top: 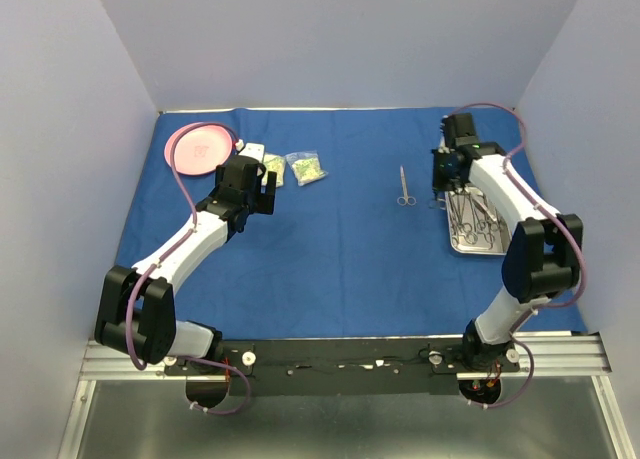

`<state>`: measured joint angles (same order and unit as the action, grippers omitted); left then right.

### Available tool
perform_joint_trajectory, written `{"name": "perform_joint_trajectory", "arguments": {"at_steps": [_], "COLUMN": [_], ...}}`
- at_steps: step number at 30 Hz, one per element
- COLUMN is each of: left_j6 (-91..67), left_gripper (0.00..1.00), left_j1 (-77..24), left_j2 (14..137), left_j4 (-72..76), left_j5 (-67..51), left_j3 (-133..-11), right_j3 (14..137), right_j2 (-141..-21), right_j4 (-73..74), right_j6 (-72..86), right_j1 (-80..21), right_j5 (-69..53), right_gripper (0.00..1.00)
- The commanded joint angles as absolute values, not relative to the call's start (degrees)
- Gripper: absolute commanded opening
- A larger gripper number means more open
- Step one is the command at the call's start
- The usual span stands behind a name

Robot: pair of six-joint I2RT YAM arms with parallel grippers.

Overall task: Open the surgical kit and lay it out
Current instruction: Place the medical item in the surgical kit.

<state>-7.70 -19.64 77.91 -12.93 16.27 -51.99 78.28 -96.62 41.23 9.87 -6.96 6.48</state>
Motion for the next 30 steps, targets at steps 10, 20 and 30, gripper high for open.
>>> {"name": "perform_joint_trajectory", "arguments": {"at_steps": [10, 20, 30], "left_j6": [-7.56, -7.47, -7.38], "left_gripper": [0.99, 0.99, 0.99], "left_j1": [-20.48, -20.92, -21.01], "left_j2": [77.96, 78.57, 79.01], "left_j4": [-12.66, -12.74, -12.83], "left_j5": [15.56, 15.91, 16.00], "left_j3": [-53.09, -53.17, -53.17], "right_j3": [92.98, 96.77, 96.33], "right_j2": [-114.95, -123.57, -126.21], "right_j4": [34.28, 33.75, 33.58], "right_j6": [20.83, 21.71, 21.36], "right_j1": [-18.72, -20.30, -20.30], "right_j5": [3.17, 3.43, 4.31], "right_gripper": [0.01, 0.01, 0.05]}}
